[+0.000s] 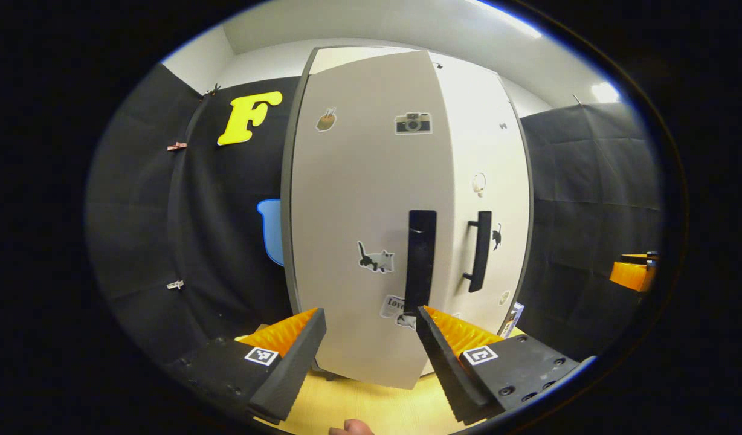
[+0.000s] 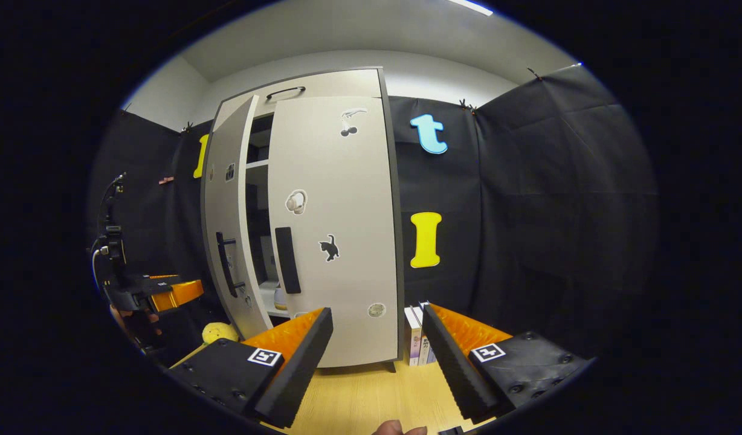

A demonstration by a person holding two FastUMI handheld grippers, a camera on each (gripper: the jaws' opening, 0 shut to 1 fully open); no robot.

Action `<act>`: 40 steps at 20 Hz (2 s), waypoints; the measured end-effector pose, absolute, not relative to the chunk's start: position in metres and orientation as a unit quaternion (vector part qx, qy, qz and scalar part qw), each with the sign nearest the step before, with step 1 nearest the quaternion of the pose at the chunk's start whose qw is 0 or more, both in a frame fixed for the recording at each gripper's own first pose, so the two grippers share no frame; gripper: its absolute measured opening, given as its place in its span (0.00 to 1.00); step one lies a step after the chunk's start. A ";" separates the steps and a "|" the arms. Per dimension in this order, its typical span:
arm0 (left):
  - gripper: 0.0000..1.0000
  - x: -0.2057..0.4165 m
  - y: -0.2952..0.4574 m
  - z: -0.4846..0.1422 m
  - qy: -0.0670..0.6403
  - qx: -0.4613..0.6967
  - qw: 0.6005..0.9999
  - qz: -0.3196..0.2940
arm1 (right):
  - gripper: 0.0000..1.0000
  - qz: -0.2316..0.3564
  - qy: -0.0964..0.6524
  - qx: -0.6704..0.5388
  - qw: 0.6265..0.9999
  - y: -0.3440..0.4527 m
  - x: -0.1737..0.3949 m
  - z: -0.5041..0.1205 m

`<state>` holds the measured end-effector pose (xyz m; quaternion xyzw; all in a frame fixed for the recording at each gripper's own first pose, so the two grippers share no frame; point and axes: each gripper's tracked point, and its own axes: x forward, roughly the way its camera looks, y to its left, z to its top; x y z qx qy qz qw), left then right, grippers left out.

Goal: Grab one shoe with the right hand and put it into the shoe cabinet, grab the other shoe with the left hand and put it into the shoe cabinet; then close the right door with the right hand and the left door with the left hand.

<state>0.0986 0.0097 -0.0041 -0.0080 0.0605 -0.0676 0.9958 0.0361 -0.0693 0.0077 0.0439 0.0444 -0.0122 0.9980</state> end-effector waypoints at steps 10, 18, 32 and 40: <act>0.94 0.046 0.008 0.005 0.053 -0.023 0.997 -0.052 | 0.98 0.013 0.031 0.059 0.998 -0.042 0.029 0.018; 0.95 0.021 0.006 0.011 0.051 -0.022 0.996 -0.066 | 0.98 0.020 0.022 0.053 0.998 -0.022 0.018 0.021; 0.95 0.011 0.018 0.008 0.051 -0.016 0.996 -0.067 | 0.98 0.026 0.023 0.051 0.998 -0.011 0.010 0.018; 0.95 0.011 0.019 0.008 0.049 -0.015 0.997 -0.065 | 0.98 0.028 0.021 0.047 0.998 -0.010 0.010 0.018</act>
